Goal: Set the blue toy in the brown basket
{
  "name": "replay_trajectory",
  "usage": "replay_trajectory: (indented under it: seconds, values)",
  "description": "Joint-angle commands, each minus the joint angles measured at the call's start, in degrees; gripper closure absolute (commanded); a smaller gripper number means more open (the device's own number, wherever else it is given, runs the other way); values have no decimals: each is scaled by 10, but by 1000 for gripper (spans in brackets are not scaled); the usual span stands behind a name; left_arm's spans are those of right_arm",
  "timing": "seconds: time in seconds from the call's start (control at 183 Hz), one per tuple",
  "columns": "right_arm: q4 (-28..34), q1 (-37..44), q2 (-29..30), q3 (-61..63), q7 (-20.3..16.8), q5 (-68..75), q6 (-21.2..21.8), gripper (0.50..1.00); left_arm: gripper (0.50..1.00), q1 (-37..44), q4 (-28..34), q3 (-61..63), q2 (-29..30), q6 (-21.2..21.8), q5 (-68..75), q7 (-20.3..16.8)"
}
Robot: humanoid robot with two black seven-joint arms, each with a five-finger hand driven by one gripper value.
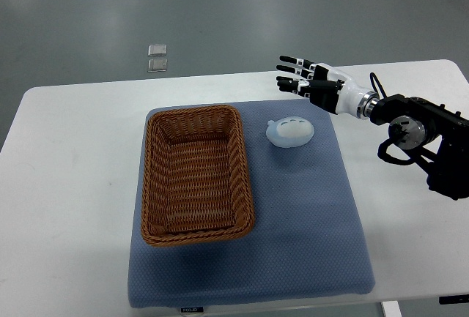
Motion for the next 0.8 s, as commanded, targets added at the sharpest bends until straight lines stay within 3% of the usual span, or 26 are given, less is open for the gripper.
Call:
replay_trajectory:
  seconds: [0.0,0.491,0.796]
  values:
    - [0,1,-1,0,0,0,1,587,500,0,2,0,0,0,0,0]
    - [2,3,-1,-1,2,-5,12,587,500,-6,3,2,0,0,0,-1]
    - [4,4,-3,0,18,-99,42,587,500,-6,1,2,0,0,0,0]
